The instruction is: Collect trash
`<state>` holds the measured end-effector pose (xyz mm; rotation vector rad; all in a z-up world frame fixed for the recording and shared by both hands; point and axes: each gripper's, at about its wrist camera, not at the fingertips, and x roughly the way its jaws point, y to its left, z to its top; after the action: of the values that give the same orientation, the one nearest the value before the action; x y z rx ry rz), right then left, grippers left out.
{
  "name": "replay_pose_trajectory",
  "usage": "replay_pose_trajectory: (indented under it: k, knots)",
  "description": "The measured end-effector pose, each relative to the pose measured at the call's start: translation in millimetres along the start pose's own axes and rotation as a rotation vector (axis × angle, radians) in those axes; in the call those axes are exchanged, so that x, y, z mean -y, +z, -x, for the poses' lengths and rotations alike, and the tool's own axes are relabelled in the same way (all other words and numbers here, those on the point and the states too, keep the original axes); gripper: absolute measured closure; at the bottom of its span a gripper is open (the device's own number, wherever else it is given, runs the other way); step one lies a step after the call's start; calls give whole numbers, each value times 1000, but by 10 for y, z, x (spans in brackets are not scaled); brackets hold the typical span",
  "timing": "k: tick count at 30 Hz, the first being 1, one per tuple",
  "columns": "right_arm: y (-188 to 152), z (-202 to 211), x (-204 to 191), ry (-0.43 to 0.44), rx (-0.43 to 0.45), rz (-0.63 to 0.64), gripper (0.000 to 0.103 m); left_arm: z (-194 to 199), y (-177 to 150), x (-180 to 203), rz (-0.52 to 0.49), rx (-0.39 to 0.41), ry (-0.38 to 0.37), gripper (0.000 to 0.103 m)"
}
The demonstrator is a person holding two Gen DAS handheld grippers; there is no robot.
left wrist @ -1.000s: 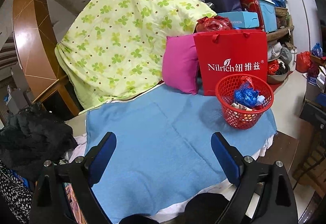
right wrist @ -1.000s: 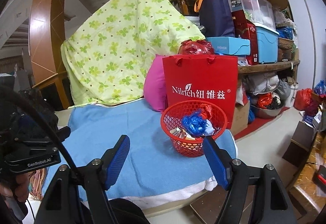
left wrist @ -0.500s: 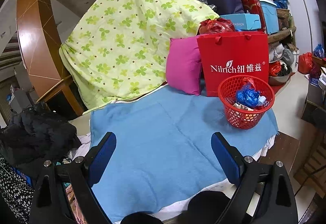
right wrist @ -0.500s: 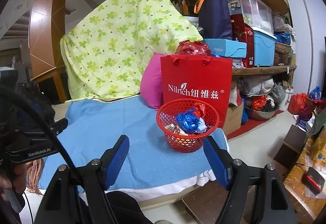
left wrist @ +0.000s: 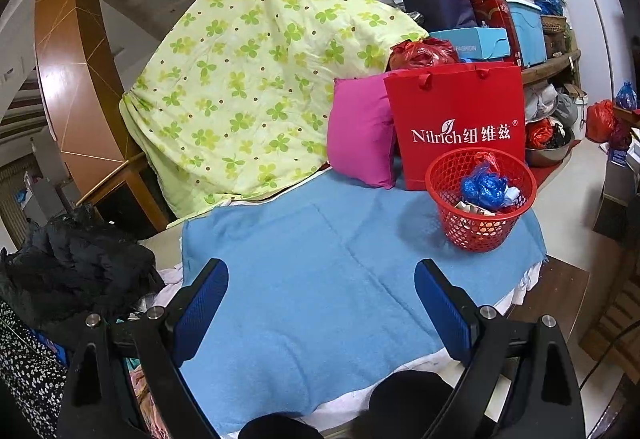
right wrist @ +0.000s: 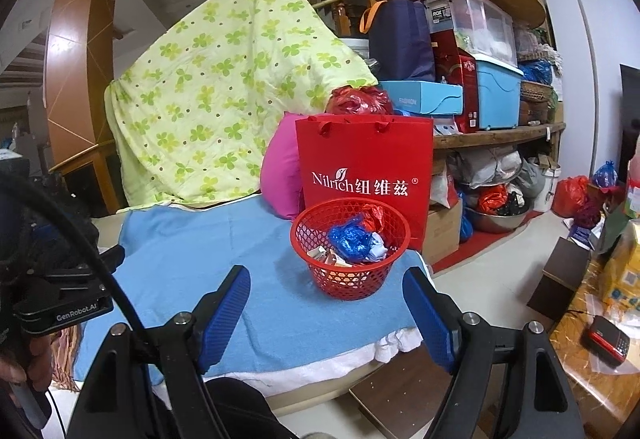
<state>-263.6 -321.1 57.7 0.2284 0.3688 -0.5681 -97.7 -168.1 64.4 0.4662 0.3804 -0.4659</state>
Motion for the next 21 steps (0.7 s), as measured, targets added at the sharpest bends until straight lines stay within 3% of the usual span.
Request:
replay_pose_trajectory:
  k: [21]
  knots:
    - [-33, 61, -58, 11, -8, -4, 21, 97, -31, -44, 11, 1, 8, 9]
